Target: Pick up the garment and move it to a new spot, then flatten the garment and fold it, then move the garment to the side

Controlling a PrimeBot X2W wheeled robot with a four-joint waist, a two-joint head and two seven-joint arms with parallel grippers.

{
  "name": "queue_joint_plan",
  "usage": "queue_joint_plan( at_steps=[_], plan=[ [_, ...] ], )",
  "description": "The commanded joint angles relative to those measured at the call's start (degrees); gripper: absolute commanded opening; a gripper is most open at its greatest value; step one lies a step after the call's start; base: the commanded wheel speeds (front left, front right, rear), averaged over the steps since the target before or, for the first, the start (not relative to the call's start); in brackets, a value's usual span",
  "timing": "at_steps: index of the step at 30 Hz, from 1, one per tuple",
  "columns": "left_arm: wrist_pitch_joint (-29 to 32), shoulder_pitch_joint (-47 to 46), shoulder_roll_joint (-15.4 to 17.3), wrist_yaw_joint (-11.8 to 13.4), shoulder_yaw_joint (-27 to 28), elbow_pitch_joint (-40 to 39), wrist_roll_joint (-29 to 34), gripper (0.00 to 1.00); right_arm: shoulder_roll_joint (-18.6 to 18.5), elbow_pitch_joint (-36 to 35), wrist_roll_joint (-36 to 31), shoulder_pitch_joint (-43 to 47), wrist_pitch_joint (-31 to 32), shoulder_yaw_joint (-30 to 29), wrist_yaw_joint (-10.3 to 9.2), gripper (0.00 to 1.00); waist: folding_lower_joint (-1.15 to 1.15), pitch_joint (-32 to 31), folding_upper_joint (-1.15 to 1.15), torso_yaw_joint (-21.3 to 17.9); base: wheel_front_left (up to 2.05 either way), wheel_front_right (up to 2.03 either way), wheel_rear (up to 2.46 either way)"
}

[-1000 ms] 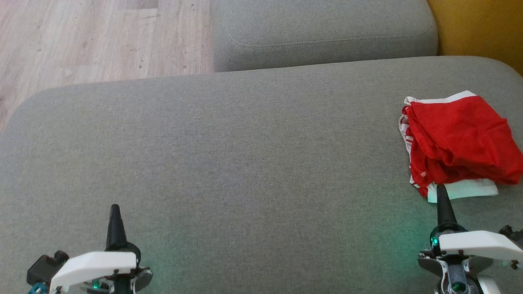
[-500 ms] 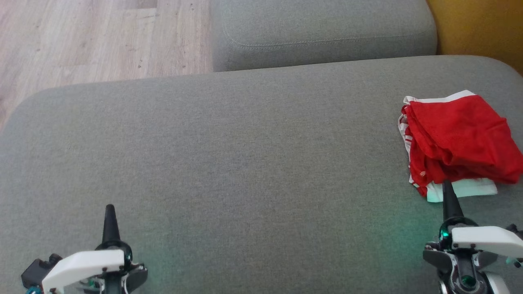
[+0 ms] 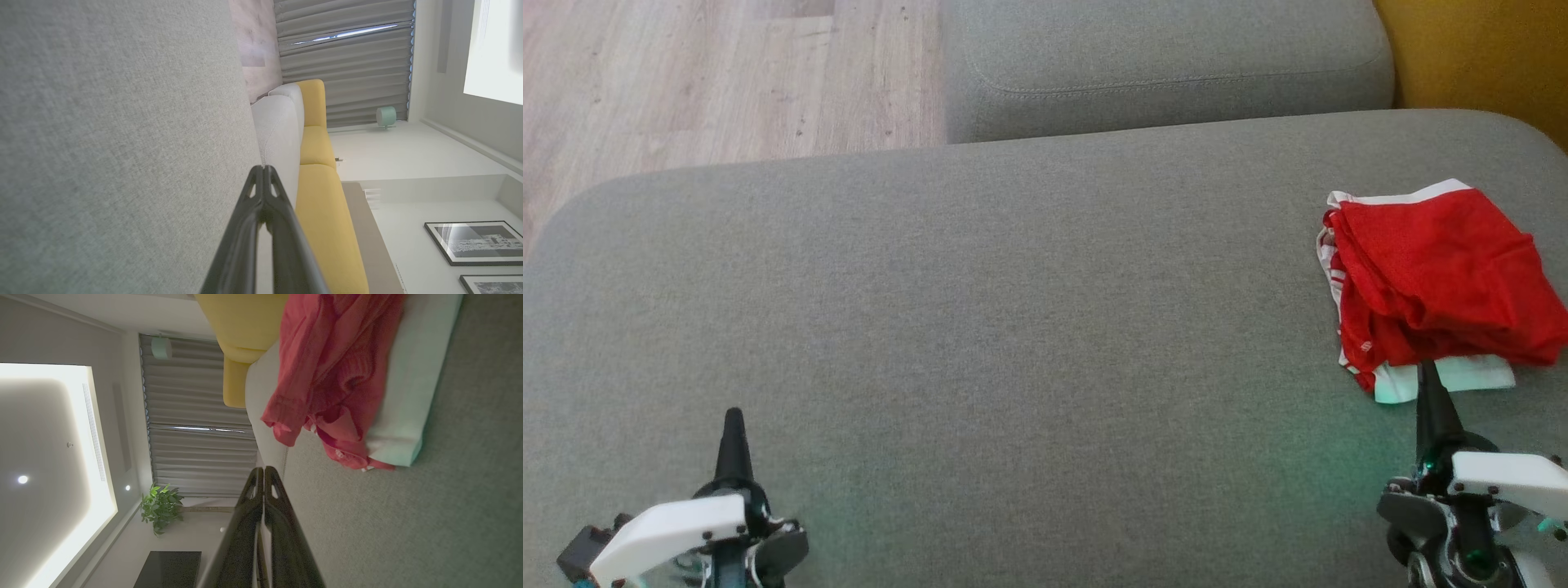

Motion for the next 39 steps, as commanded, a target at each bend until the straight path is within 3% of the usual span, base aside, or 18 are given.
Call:
queue_joint_plan(
  at_steps=[1,12,39],
  plan=[
    [0.7,-3.4,0.4,-0.6,2.5,-1.6,-1.5,0.0,-1.1,-2.4,1.7,-3.5,0.5,0.6,-0.04,0.0,0.0,0.0,0.0,0.0,0.0,0.0,0.0],
    [2.7,-4.0,0.4,-0.8,4.0,-1.5,-8.0,0.0,-1.1,-2.8,8.3,-4.0,2.5,-0.6,-0.04,0.0,0.0,0.0,0.0,-0.2,0.0,0.0,0.0],
    [2.8,-4.0,0.3,-0.8,4.1,-1.5,-7.9,0.0,-0.8,-2.8,8.0,-4.0,2.9,-1.1,-0.04,0.0,0.0,0.0,0.0,-0.2,0.0,0.0,0.0]
  ],
)
